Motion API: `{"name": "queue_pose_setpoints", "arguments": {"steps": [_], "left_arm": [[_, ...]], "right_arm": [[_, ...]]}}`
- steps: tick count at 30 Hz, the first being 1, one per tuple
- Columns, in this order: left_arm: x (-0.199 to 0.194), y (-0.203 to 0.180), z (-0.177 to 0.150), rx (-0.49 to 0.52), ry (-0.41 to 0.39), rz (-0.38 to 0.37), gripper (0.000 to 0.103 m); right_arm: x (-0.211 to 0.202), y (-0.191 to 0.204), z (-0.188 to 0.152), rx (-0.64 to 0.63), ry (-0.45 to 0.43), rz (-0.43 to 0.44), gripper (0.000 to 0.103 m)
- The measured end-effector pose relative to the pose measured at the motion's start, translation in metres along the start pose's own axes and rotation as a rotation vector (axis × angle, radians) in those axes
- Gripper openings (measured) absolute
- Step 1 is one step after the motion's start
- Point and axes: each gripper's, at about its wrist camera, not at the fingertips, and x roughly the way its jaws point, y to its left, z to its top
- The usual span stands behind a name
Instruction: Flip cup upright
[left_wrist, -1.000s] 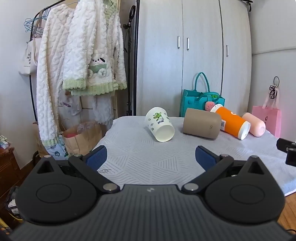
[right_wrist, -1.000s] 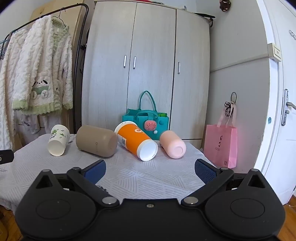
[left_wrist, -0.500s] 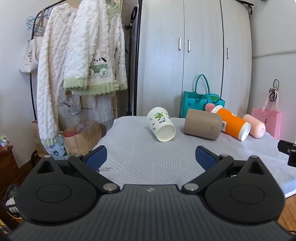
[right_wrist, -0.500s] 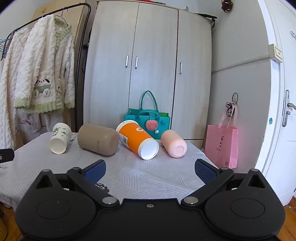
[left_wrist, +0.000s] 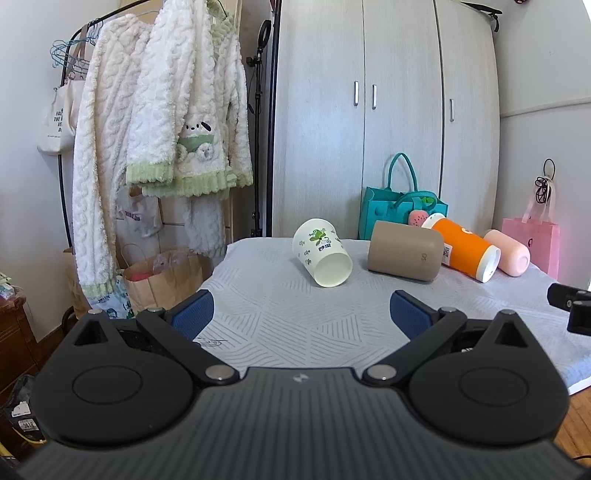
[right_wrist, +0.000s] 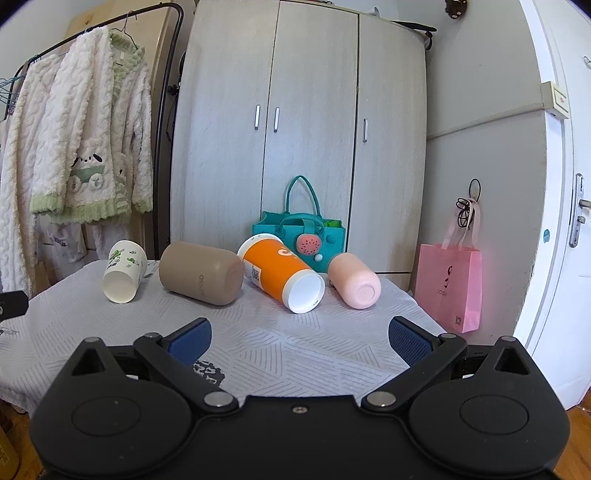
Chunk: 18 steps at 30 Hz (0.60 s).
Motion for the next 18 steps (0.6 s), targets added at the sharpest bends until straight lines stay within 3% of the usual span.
{"name": "queue_pose_setpoints", "arguments": {"steps": [18], "left_arm": [[-0.0024,0.001,0.0025,-0.02,-0.025,0.0,0.103]], "right_arm": [[0.0004,0.0028,-0.0011,-0.009,0.006,-0.001,0.103]]}}
